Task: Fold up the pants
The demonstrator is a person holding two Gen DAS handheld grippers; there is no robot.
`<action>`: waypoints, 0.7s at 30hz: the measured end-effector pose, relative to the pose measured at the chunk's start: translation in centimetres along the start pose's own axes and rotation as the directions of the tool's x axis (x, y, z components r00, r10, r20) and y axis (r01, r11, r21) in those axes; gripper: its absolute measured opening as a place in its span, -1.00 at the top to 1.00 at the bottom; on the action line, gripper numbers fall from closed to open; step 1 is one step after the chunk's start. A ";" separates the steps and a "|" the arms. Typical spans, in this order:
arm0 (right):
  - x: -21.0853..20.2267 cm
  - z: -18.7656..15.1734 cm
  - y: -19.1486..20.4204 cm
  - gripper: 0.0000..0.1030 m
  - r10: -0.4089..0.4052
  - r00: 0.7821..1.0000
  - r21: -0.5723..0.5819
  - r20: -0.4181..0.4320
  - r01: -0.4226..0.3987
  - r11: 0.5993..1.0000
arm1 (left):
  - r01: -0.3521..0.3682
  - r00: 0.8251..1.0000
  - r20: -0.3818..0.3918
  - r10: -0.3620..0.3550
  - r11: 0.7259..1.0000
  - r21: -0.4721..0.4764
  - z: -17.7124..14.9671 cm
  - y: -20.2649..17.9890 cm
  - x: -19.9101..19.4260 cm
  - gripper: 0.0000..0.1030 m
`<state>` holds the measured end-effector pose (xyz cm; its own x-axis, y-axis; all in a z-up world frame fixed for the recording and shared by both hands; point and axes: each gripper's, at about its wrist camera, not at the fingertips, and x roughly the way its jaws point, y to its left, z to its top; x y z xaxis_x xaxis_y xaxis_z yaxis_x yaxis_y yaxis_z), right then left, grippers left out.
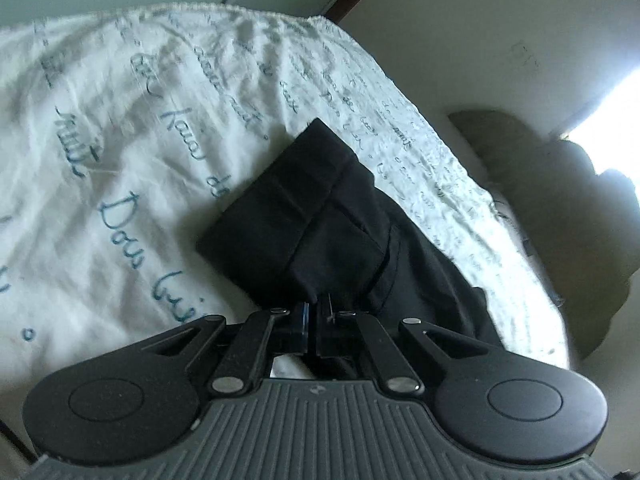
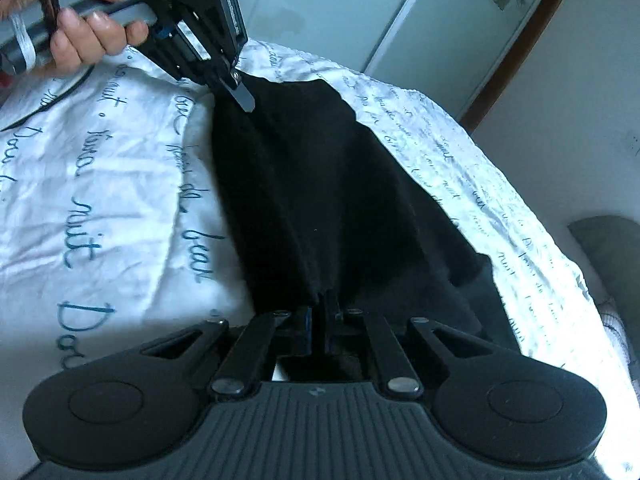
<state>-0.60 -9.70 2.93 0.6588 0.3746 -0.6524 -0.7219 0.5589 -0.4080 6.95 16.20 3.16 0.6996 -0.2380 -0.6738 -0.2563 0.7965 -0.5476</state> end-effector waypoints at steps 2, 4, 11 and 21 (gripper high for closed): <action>-0.7 -0.1 0.2 0.91 0.025 1.000 0.025 0.005 -0.025 0.999 | -0.019 1.000 -0.003 0.019 0.999 0.038 -0.2 -0.1 0.4 0.91; 0.3 -0.3 -0.3 0.91 0.033 0.999 0.043 -0.017 -0.032 0.999 | -0.032 0.999 0.000 0.032 0.999 0.042 -0.4 -0.3 0.4 0.91; -0.6 -0.8 0.2 0.90 0.057 0.998 0.110 -0.003 -0.056 0.992 | -0.059 0.998 -0.012 0.060 0.995 0.086 0.2 -0.6 1.0 0.57; -6.0 -5.5 -7.8 0.56 -0.028 0.995 0.458 0.096 -0.019 0.889 | -0.134 0.983 0.159 0.087 0.941 0.312 -0.5 -5.6 -5.0 -0.13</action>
<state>-0.06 -20.38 6.53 0.6962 0.4279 -0.5763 -0.5571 0.8284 -0.0580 4.61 12.63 9.37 0.7714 -0.0766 -0.6317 -0.1268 0.9543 -0.2705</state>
